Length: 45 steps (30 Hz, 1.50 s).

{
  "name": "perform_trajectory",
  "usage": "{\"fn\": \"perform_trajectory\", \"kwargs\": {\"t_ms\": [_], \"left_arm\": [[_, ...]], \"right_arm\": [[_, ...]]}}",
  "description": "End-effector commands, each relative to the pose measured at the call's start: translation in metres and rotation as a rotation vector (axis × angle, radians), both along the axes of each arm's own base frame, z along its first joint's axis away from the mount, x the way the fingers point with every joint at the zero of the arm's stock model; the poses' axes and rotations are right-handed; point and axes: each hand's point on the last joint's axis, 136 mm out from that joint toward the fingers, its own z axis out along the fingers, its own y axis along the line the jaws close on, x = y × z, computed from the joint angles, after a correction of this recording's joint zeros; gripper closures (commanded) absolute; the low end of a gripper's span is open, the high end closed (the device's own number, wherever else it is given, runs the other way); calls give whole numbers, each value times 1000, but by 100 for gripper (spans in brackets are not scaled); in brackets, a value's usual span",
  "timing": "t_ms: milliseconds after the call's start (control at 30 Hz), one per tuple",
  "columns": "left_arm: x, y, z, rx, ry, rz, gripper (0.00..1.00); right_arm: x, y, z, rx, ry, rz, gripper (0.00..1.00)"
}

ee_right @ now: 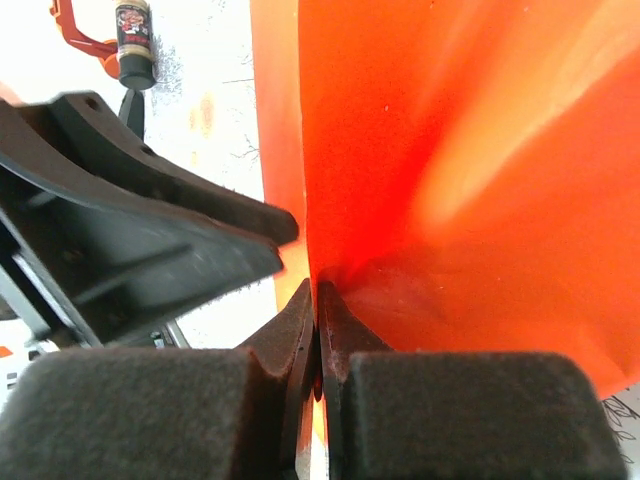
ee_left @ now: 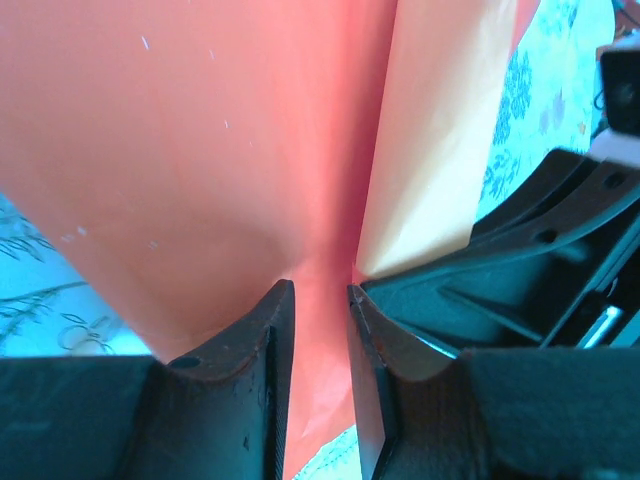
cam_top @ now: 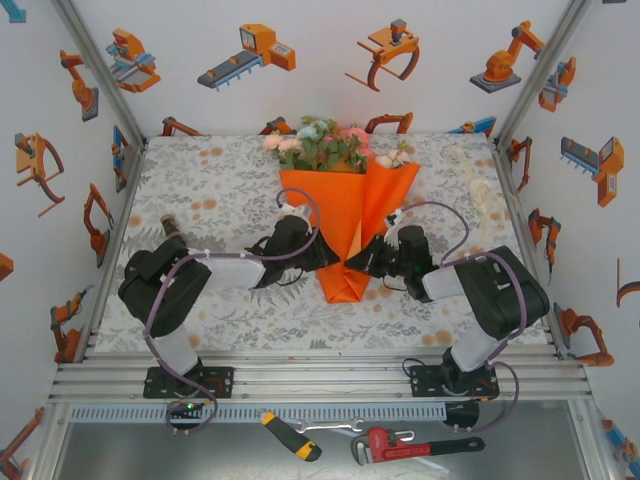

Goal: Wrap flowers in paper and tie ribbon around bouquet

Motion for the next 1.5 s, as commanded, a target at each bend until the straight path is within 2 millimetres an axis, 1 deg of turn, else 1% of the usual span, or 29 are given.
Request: {"fn": "perform_trajectory", "kwargs": {"t_ms": [0,100,133,167,233,333,467,667,767,833,967,1033,1067,1133,1200,1300,1367,1467], "left_arm": [[16,21,3,108,-29,26,69],[36,40,-2,206,-34,80,69],[41,42,-6,229,-30,87,69],[46,42,-10,232,-24,87,69],[52,36,-14,218,-28,71,70],[52,31,-20,225,-24,61,72],[50,33,-26,228,-13,69,73],[49,39,-25,237,-15,87,73],[51,38,-20,224,-22,86,73],[52,38,-12,212,-30,89,73],[58,48,8,161,-8,131,72],[63,52,20,110,13,157,72],[65,51,29,71,11,158,71],[69,51,44,12,14,173,67],[71,46,57,-36,13,178,61],[76,27,71,-135,17,137,50],[79,16,71,-142,13,122,46],[82,7,57,-70,7,128,42]], "right_arm": [[-6,6,7,13,-33,45,91],[-9,9,14,23,-55,76,91],[-10,10,16,23,-63,83,91],[-11,13,17,23,-72,99,91],[-15,17,20,26,-88,128,91],[-19,24,23,37,-95,172,91],[-23,32,21,25,-96,219,91],[-32,40,13,25,-63,285,91],[-34,39,7,12,-48,293,89],[-36,40,3,7,-34,303,88],[-42,46,-1,18,-6,352,88],[-43,46,-6,6,6,356,88],[-43,44,-9,-5,11,352,88],[-43,44,-11,-19,15,355,87],[-44,44,-12,-30,16,360,87],[-46,44,-13,-49,16,372,86],[-47,44,-15,-70,22,378,85],[-47,45,-14,-90,18,386,84]]}}
